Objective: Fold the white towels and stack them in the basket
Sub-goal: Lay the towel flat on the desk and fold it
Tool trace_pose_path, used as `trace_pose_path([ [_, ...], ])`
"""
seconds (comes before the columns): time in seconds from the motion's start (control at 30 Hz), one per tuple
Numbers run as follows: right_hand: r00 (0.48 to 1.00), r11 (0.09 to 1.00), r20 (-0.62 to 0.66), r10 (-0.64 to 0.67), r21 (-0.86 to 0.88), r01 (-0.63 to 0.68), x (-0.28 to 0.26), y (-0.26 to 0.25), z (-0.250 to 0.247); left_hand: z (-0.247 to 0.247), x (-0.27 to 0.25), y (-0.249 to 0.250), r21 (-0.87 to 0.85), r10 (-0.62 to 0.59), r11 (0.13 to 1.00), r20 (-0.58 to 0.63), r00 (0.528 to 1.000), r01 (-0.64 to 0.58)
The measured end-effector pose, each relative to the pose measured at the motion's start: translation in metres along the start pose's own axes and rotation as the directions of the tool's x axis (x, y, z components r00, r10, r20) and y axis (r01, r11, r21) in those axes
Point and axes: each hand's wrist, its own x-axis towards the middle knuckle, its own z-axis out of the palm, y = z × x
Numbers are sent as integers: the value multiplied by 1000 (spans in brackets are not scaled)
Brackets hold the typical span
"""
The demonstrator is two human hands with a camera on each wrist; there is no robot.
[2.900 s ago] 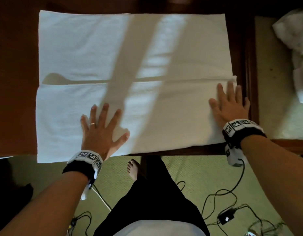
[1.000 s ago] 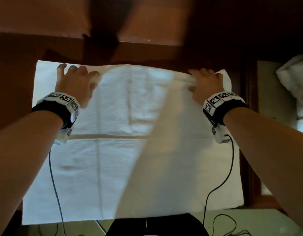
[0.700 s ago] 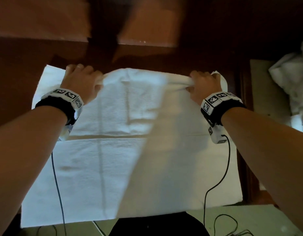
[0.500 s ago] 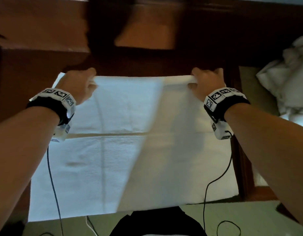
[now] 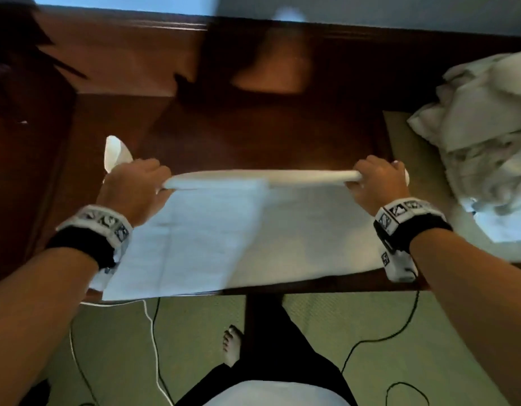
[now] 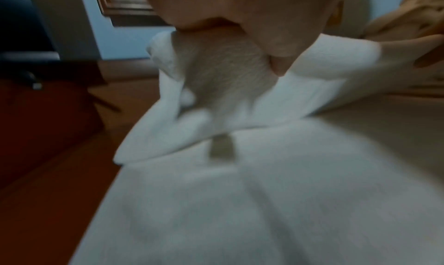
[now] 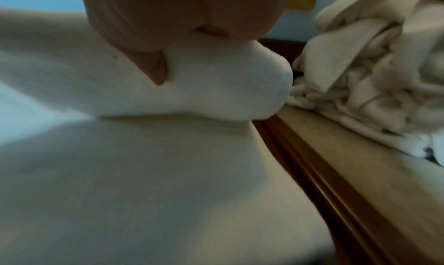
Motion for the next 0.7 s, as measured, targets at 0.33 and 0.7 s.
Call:
trace_pose_path([
  [0.33,908,969,408,95,-246,10,-138,10,79,92,-143,81,15,-187,980,417,889,199],
  [0.7,872,998,487,-50,56,26,-89,30,96,118,-99,52,-163,-254,916,467,847,365],
])
